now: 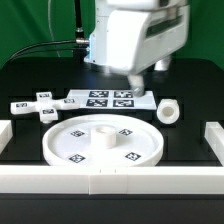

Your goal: Assemble round table

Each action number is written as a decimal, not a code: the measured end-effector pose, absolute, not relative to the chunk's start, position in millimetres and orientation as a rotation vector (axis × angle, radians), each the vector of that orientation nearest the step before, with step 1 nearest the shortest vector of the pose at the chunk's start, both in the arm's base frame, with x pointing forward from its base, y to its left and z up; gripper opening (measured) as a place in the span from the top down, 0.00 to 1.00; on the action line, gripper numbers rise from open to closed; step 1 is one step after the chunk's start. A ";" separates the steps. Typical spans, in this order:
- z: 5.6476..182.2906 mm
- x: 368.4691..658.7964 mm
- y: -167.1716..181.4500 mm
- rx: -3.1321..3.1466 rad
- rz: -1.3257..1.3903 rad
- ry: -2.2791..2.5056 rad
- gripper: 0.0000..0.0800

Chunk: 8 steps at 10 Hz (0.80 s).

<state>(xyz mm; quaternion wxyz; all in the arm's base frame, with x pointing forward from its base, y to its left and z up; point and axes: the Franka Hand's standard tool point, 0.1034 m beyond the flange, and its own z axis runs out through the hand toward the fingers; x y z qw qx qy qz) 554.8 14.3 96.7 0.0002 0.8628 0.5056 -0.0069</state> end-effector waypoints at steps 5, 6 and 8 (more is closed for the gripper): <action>40.9 555.5 -42.4 2.658 -0.044 1.728 0.19; 33.6 553.6 -42.4 2.665 -0.055 1.731 0.19; 21.5 550.2 -42.0 2.675 -0.072 1.735 0.19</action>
Offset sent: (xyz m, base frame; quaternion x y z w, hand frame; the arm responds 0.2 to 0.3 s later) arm 0.0141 -0.0264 -0.0302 0.0055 0.0370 -0.0448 0.9983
